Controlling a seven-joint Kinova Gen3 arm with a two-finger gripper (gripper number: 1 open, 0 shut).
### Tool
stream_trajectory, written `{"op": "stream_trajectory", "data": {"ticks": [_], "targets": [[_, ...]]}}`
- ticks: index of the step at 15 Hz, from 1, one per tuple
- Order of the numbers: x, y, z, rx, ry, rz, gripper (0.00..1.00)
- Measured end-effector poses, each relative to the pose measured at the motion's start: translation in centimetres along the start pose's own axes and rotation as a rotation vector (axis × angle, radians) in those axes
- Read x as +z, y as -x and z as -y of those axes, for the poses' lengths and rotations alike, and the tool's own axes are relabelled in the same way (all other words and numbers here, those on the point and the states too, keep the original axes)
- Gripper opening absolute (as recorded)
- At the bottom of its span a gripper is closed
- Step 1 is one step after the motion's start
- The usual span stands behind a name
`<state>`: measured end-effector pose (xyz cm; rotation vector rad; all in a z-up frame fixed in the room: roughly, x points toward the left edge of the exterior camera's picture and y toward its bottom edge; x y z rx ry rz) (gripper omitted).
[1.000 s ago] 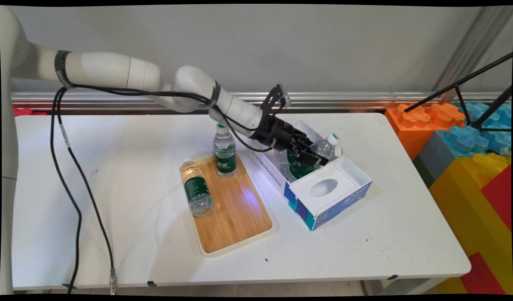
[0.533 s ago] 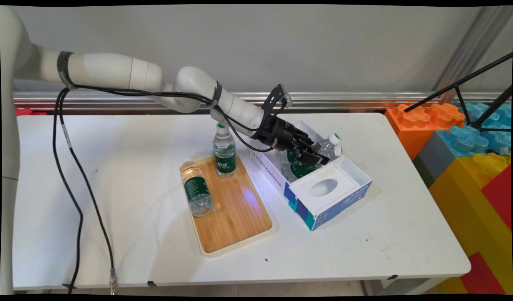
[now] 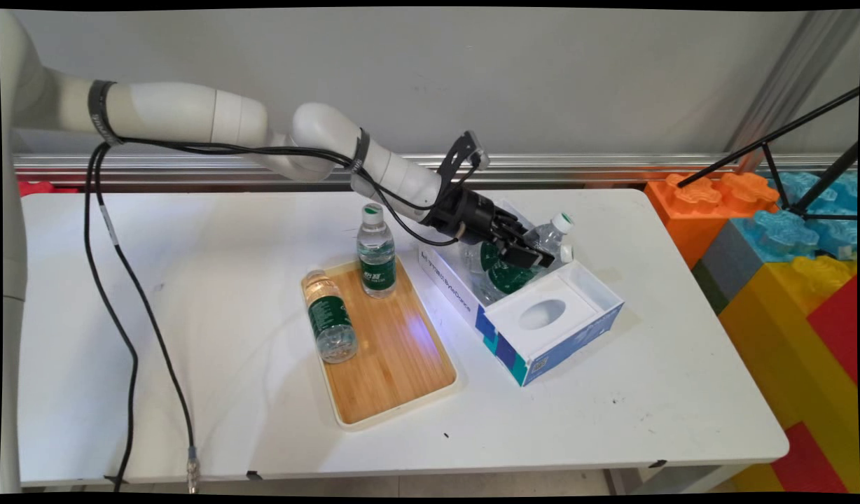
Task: Place the picked object on the tray
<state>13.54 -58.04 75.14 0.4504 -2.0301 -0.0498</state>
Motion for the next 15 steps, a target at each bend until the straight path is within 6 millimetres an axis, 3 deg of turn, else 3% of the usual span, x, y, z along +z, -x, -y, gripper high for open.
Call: {"op": "stream_trajectory", "data": {"ticks": [7, 15], "targets": [[-2.4, -1.8, -1.0, -0.029, 0.002, -0.040, 0.00], [-7.0, -3.3, -3.5, -0.042, 0.018, -0.146, 0.00]]}}
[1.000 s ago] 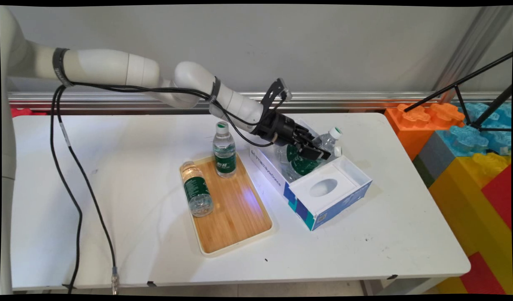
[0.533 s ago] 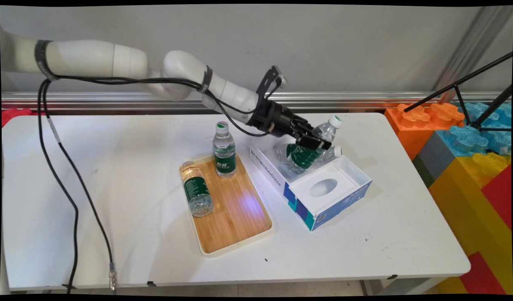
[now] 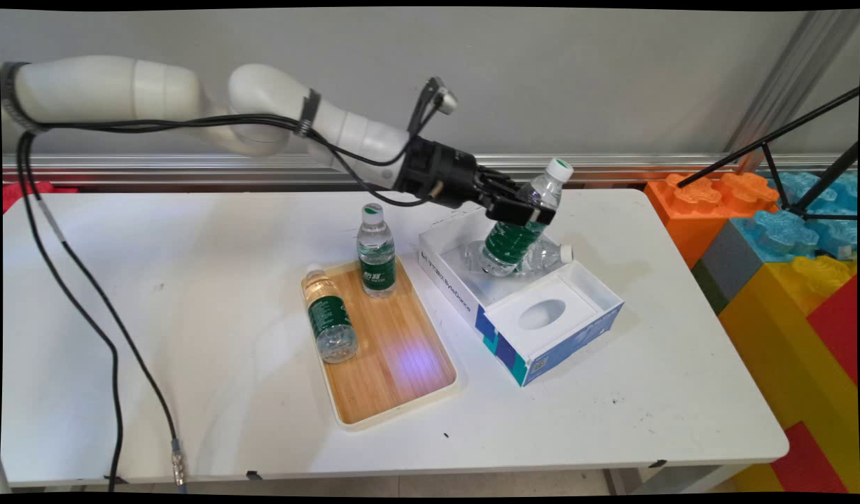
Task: Place the picked object on the tray
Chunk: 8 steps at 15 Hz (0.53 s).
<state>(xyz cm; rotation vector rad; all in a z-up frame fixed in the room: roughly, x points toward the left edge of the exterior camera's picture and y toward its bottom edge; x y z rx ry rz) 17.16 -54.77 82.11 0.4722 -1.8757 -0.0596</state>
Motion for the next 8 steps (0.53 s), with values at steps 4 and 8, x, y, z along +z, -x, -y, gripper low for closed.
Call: {"op": "stream_trajectory", "data": {"ticks": [4, 8], "targets": [[-2.1, 0.2, -1.3, -0.002, 0.012, -0.028, 0.00], [-4.4, 0.8, -3.0, -0.006, 0.033, -0.058, 0.00]]}}
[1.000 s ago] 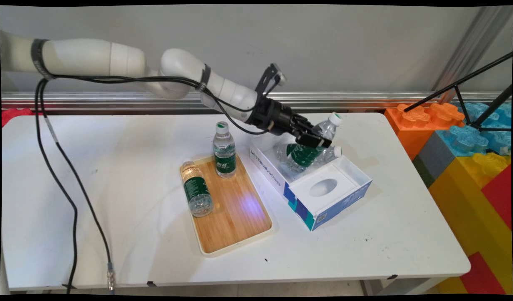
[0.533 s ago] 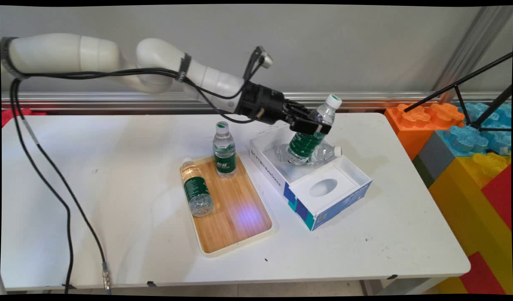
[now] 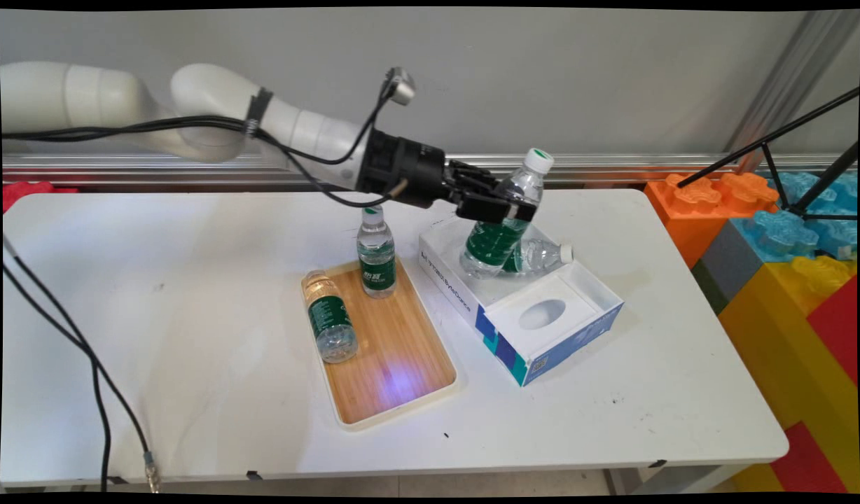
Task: Place the picked object on the tray
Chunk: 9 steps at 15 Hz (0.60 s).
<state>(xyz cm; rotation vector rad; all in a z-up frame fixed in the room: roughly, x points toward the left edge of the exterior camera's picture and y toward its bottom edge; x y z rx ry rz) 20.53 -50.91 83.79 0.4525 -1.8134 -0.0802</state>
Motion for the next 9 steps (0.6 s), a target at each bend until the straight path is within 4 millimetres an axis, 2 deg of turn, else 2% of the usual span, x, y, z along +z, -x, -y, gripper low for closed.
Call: {"op": "stream_trajectory", "data": {"ticks": [9], "targets": [[-5.4, 2.7, -3.8, 0.008, 0.042, -0.017, 0.00]]}}
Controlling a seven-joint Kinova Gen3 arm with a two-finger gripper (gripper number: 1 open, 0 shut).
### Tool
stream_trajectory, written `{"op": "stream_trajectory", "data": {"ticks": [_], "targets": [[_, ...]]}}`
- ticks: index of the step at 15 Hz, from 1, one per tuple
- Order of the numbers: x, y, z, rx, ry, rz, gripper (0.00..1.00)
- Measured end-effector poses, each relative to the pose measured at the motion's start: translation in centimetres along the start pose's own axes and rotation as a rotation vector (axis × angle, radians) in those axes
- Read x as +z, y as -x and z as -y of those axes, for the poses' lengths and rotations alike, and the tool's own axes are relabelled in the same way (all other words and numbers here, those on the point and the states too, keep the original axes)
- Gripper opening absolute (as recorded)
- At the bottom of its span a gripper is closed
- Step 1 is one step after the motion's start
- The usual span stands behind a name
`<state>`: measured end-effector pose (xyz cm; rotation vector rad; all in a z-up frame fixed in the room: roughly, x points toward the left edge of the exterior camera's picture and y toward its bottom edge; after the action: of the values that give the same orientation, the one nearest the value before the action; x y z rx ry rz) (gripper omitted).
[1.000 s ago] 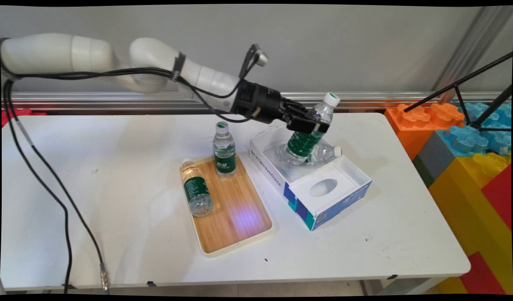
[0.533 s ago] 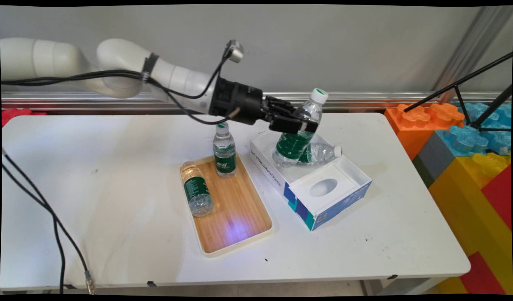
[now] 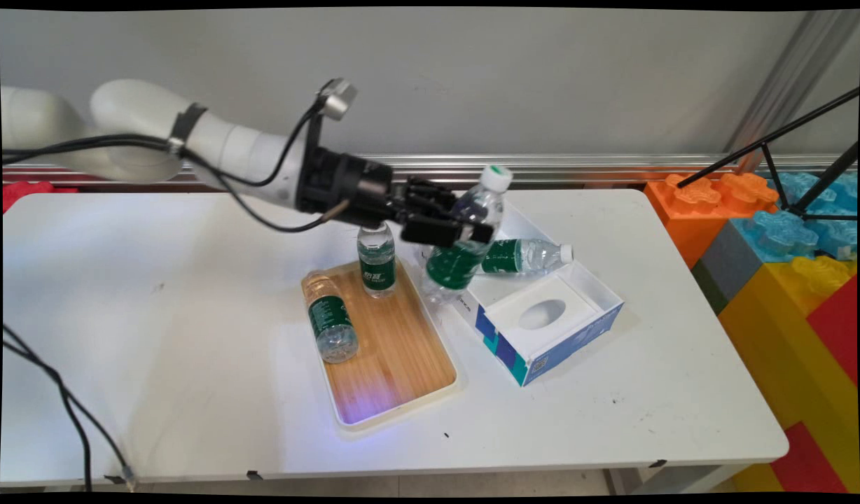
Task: Place the picked object on the tray
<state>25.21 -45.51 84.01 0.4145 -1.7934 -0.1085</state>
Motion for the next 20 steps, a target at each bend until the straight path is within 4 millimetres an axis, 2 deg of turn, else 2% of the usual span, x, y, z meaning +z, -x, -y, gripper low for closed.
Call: {"op": "stream_trajectory", "data": {"ticks": [5, 10, 20], "targets": [[-2.6, 2.6, -1.8, 0.020, 0.008, 0.013, 0.00], [-3.7, 5.3, -2.9, 0.039, -0.006, 0.020, 0.00], [-4.2, 9.6, -2.1, 0.031, -0.072, -0.014, 0.00]]}}
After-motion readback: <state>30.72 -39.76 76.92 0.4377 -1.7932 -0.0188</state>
